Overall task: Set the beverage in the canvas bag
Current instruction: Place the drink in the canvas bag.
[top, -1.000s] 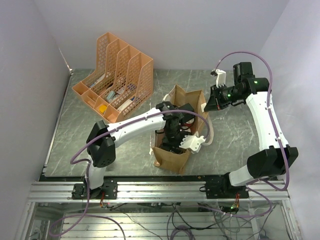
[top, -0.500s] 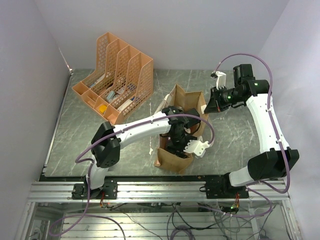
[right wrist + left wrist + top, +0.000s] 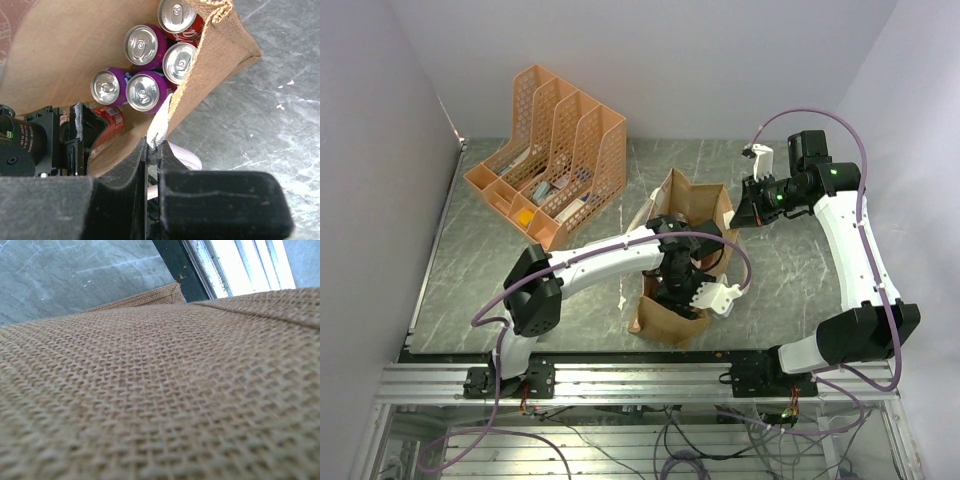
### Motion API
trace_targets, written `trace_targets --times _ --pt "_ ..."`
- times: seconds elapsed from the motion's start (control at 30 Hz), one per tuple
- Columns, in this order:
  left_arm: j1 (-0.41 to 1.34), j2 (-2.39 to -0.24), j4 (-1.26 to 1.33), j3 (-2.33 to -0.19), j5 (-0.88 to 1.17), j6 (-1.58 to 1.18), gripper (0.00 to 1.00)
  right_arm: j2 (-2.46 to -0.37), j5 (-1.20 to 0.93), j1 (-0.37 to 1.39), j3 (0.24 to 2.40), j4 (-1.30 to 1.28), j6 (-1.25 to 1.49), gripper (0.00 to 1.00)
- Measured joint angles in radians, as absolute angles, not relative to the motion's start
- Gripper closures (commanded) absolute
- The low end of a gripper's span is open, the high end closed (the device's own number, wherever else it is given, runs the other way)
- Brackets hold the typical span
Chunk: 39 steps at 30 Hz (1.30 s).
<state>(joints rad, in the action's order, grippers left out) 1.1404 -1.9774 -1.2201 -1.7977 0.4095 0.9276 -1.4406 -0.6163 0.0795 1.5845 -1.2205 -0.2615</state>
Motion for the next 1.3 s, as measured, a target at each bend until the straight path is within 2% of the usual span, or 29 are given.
trace_targets --times 0.1,0.2,0.5,0.53,0.6,0.83,1.07,1.3 --pt "1.142 -1.977 -1.220 -1.800 0.406 0.915 0.26 -1.440 -0.616 0.080 1.584 -1.220 -0.265 1.00" --pt "1.144 -1.977 -1.224 -1.806 0.403 0.902 0.20 -1.436 -0.614 0.080 1.583 -1.217 -0.268 1.00" --pt "1.149 -1.977 -1.227 -1.806 0.407 0.871 0.13 -1.427 -0.609 0.080 1.579 -1.218 -0.271 1.00" --pt "1.149 -1.977 -1.227 -1.806 0.407 0.870 0.07 -1.427 -0.609 0.080 1.579 -1.218 -0.271 1.00" --pt "1.149 -1.977 -1.228 -1.806 0.409 0.867 0.04 -1.425 -0.609 0.080 1.577 -1.217 -0.271 1.00" --pt "1.149 -1.977 -1.241 -1.813 0.412 0.864 0.04 -1.416 -0.604 0.080 1.576 -1.220 -0.271 1.00" --pt "1.149 -1.983 -1.289 -1.866 0.408 0.863 0.09 -1.415 -0.601 0.080 1.576 -1.215 -0.271 1.00" --pt "1.149 -1.988 -1.330 -1.913 0.408 0.863 0.05 -1.415 -0.601 0.080 1.576 -1.211 -0.271 1.00"
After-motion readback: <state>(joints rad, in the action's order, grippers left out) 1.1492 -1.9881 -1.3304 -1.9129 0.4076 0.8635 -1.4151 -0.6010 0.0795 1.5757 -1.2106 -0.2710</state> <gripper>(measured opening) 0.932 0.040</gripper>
